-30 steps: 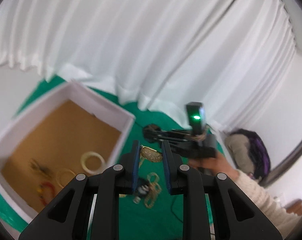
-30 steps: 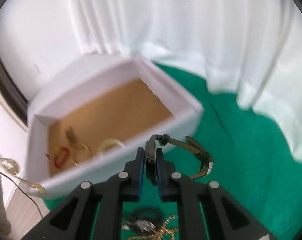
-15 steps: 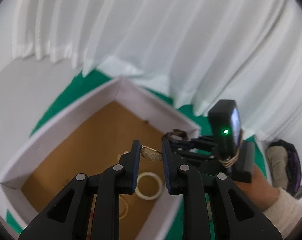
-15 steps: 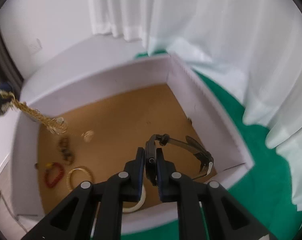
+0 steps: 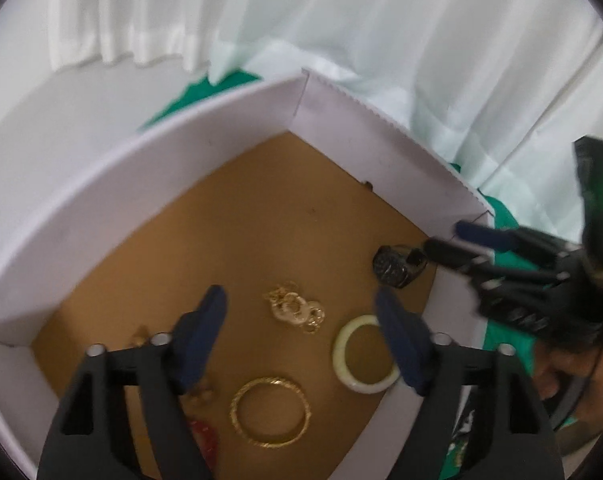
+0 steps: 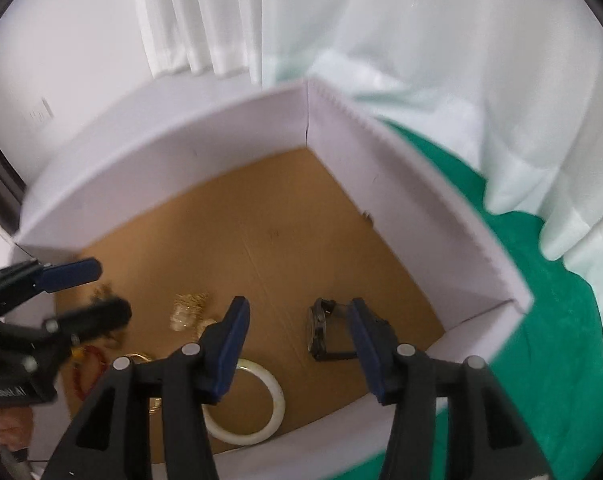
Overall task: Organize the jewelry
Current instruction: 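Withdraw both tools from the box back over the jewelry pile, then lower the left tool onto the silver square pendant and close it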
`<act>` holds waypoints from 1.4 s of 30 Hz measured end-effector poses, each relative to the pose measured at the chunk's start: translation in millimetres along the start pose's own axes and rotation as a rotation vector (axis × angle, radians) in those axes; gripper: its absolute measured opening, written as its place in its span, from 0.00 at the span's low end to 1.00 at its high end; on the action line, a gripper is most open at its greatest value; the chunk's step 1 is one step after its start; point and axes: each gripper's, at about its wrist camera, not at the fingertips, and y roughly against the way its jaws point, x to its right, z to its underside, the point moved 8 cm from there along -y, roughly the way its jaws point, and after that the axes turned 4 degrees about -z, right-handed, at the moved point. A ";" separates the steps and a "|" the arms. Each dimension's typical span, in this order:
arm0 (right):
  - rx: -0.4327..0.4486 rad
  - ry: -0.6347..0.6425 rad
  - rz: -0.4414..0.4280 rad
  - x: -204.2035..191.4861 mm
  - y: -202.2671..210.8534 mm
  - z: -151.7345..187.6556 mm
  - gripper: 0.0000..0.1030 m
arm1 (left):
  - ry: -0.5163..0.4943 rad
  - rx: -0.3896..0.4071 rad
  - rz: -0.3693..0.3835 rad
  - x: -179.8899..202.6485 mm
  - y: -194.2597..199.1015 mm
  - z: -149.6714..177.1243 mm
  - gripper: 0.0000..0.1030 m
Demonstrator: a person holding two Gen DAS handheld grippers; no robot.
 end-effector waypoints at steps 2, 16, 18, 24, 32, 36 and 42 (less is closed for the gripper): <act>0.058 0.003 -0.012 -0.1 26.6 3.0 0.60 | -0.022 0.031 -0.016 1.5 20.4 4.9 0.79; 0.152 -0.129 0.021 53.0 152.0 174.9 0.63 | -0.208 0.127 0.168 102.1 131.4 120.4 0.93; 0.147 -0.162 0.055 61.4 157.3 212.4 0.63 | -0.234 0.094 0.203 117.1 124.2 142.1 0.93; 0.130 -0.314 0.095 70.3 163.2 313.5 0.63 | -0.282 -0.037 0.199 141.9 82.3 195.6 0.93; 0.123 -0.398 0.119 69.5 163.1 370.0 0.63 | -0.334 -0.071 0.172 156.9 60.3 214.5 0.93; 0.142 -0.431 0.100 73.6 164.4 371.4 0.63 | -0.346 -0.076 0.175 161.0 54.2 211.0 0.93; 0.133 -0.420 0.076 64.1 159.3 373.3 0.63 | -0.444 -0.075 0.188 184.1 40.2 200.5 0.90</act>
